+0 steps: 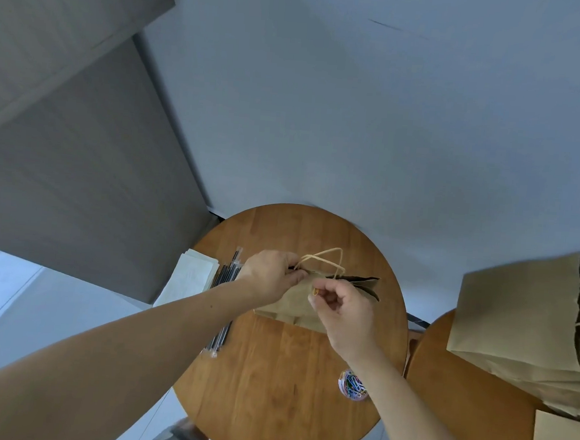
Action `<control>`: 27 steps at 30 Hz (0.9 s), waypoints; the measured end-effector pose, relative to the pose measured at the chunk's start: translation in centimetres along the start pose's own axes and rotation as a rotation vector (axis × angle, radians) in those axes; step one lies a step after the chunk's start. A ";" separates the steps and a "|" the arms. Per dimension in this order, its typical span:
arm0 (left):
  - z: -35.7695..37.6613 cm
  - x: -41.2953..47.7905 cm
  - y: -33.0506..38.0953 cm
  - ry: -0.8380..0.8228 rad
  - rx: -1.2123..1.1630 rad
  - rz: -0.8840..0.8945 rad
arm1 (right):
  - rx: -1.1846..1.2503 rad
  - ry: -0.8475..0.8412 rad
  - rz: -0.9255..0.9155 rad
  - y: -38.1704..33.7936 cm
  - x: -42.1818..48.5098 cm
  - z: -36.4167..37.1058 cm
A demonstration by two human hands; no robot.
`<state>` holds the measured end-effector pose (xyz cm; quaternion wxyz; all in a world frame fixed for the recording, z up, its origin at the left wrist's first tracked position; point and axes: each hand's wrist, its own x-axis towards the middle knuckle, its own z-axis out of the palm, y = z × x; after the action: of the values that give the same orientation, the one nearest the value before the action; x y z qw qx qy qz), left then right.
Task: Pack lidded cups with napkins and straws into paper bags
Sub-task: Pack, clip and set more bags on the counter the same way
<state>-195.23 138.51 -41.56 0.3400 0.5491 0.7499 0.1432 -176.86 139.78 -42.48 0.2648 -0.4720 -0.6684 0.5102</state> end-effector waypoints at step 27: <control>0.0 0.1 0.2 0.035 -0.012 0.077 | -0.389 0.029 -0.172 -1.6 5.4 0.0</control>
<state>-195.09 138.63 -41.52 0.3245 0.5727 0.7333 0.1702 -179.70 144.63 -41.66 0.2207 -0.4625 -0.7884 0.3403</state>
